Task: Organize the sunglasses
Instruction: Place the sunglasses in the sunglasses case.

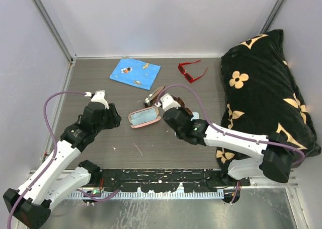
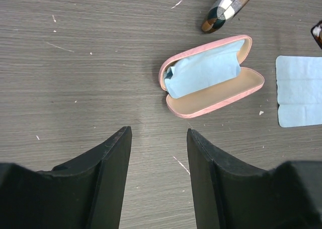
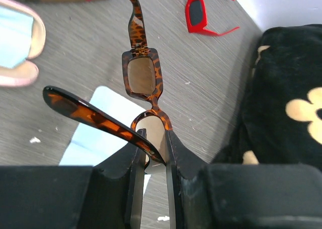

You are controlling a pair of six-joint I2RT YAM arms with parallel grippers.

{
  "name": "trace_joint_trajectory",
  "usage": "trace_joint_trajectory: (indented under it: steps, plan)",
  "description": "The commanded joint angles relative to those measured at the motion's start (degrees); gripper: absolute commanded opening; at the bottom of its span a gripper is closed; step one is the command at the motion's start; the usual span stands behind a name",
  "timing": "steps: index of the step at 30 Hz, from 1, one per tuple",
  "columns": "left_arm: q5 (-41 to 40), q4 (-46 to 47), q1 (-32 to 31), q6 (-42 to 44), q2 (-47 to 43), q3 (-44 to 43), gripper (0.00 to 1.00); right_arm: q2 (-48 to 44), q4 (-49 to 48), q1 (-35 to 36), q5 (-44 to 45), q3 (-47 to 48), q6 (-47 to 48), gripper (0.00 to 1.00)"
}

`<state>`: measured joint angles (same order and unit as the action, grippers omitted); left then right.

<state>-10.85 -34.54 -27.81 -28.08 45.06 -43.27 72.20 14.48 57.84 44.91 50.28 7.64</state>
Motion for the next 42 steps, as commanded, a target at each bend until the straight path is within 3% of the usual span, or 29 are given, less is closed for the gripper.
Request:
trace_joint_trajectory:
  steps: [1, 5, 14, 21, 26, 30, 36, 42]
  plan:
    - [-2.63, -0.63, 0.30, -0.23, -1.40, -2.37, 0.50, 3.15, 4.01, 5.80, 16.00, 2.74, 0.86, 0.01]
    - [-2.73, -0.71, 0.29, -0.20, -1.46, -2.53, 0.50, 7.34, 10.01, 11.88, 23.62, 3.44, -2.34, 0.00]
    - [-1.98, -0.15, 0.33, -0.07, -0.67, -2.96, 0.50, 18.74, 24.38, 22.04, 30.51, 5.62, -12.21, 0.01]
    - [-1.42, -0.06, 0.30, 0.11, -1.07, -2.72, 0.50, 29.60, 34.20, 26.48, 30.96, 8.36, -20.28, 0.00]
    - [-0.86, -0.02, 0.26, 0.30, -0.87, -2.65, 0.50, 34.97, 34.18, 28.51, 28.90, 9.68, -21.73, 0.01]
    - [-0.84, -0.22, 0.26, 0.38, -0.76, -2.85, 0.50, 38.10, 32.77, 29.67, 26.39, 10.18, -22.22, 0.09]
    - [-0.90, -0.39, 0.30, 0.26, -0.94, -2.72, 0.50, 39.48, 30.46, 30.23, 22.69, 10.35, -21.79, 0.31]
    - [-1.25, -0.61, 0.30, 0.23, -1.10, -2.32, 0.50, 38.17, 26.90, 30.48, 17.75, 9.53, -18.91, 0.46]
